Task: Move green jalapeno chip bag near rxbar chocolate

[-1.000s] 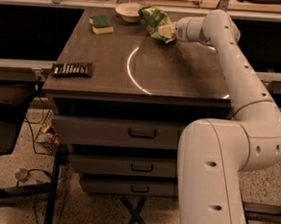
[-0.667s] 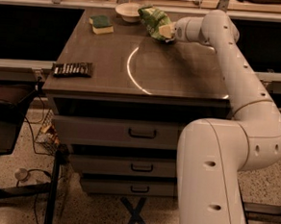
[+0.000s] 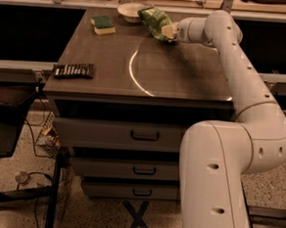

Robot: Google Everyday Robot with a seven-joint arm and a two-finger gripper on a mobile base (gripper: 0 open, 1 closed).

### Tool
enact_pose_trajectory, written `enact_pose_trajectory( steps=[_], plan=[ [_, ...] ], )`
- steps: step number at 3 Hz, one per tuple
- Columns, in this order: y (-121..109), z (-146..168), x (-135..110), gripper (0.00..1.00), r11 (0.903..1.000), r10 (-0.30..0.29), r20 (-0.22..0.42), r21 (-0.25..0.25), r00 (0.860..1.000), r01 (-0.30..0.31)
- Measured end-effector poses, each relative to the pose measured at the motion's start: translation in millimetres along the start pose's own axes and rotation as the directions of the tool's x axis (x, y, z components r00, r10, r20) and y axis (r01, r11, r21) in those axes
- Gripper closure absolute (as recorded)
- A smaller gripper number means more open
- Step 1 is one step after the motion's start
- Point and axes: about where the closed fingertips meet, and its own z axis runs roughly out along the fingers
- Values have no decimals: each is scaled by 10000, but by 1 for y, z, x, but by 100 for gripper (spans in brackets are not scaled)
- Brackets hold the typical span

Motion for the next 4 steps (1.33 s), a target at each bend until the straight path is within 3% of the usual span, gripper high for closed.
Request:
enact_pose_trajectory(
  steps=[4],
  plan=[
    [1,-1,-3,100,10000,-50,-1,-9,10000,50]
  ],
)
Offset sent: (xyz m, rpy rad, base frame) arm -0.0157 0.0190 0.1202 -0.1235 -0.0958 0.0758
